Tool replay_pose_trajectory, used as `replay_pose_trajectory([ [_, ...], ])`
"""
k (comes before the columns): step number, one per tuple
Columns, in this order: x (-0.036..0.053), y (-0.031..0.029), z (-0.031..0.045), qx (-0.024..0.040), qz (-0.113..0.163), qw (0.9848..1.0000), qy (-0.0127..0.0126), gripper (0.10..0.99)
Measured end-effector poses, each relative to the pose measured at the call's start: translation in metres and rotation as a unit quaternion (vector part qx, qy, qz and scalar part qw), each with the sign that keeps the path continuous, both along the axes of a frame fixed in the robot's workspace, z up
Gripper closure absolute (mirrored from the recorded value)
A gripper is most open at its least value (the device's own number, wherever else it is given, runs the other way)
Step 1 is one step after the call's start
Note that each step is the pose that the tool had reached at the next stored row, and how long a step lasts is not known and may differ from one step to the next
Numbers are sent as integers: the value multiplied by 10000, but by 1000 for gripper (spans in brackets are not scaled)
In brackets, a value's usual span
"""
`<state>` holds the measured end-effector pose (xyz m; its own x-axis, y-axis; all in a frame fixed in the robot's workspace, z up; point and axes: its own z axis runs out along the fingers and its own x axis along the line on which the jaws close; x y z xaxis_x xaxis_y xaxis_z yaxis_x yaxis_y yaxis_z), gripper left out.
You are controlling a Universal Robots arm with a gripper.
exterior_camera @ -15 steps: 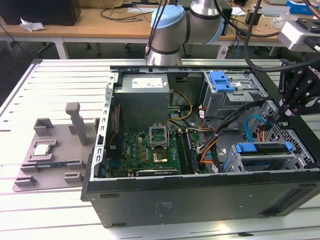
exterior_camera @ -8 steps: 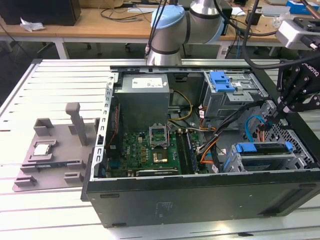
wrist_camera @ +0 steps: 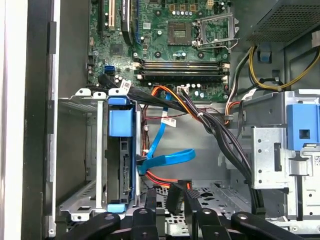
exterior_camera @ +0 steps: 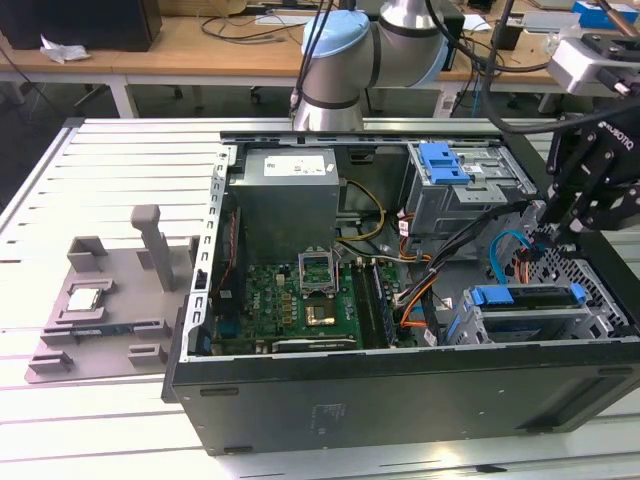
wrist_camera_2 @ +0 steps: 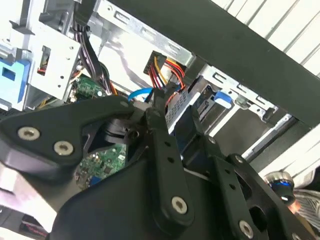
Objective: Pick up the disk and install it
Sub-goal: 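Insert the first disk wire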
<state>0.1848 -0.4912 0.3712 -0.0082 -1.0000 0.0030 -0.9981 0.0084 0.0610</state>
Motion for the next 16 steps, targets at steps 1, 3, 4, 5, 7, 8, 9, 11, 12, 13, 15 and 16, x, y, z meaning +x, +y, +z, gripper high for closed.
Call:
replay_pose_trajectory([
  [1,0,27,-5,-27,0,10000,0,725],
  [3,-1,50,-41,-87,-1,10000,1,725],
  [4,1,55,-63,-101,0,9999,4,725],
  [5,2,57,-86,-114,0,9999,5,725],
  [7,2,58,-100,-141,-1,9999,5,725],
  [8,3,58,-110,-157,0,9999,5,725],
  [9,2,57,-118,-167,0,9999,5,725],
  [11,2,57,-141,-179,0,9998,5,725],
  [12,2,57,-147,-181,0,9998,5,725],
  [13,2,57,-146,-184,0,9998,5,725],
  [15,2,57,-147,-184,0,9998,5,725],
  [16,2,57,-148,-184,0,9998,5,725],
])
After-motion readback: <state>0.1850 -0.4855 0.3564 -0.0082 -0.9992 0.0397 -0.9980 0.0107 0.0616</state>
